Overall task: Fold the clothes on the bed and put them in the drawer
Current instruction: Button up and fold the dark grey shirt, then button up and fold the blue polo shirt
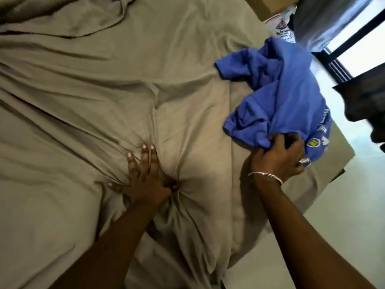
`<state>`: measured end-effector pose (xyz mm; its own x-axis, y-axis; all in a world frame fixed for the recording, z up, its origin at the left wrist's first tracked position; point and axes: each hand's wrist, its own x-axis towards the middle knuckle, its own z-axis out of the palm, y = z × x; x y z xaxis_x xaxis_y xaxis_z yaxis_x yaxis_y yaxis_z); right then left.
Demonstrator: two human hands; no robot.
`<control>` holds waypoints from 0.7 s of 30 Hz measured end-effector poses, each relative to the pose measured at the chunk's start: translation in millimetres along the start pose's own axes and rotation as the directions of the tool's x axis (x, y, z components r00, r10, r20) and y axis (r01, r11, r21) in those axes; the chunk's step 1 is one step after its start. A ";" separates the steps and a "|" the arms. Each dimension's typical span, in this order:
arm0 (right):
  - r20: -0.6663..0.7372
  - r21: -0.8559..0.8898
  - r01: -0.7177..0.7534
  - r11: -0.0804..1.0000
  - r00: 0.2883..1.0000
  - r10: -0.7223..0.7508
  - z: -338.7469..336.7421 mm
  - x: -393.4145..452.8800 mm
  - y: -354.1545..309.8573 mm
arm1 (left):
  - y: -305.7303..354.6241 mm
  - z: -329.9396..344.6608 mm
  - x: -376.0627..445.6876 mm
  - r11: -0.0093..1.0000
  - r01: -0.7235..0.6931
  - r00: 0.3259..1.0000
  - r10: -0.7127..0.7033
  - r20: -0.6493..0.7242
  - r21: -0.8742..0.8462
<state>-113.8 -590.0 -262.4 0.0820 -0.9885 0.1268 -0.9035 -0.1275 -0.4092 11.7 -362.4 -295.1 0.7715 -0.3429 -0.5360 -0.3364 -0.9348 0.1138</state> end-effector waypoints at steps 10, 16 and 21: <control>0.244 0.870 -0.078 0.487 0.926 -0.287 -120.8 -21.2 -30.3 | 6.9 -47.1 -13.4 0.997 -0.044 0.986 0.032 0.165 0.067; 0.526 0.818 -0.388 0.425 0.804 -0.277 -193.8 -59.3 -49.4 | 13.6 -146.0 -80.3 0.616 -0.716 0.673 0.734 -0.089 -0.328; 0.621 0.783 -0.538 0.314 0.634 -0.462 -248.6 -109.3 -73.6 | 30.7 -191.2 -167.3 0.436 -0.710 0.639 0.730 -0.244 -0.554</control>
<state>-160.8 -452.4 -21.5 0.7302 -0.6179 -0.2916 0.0014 0.4281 -0.9037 -24.5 -351.4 -42.1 0.3793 -0.9236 -0.0549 -0.3952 -0.2154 0.8930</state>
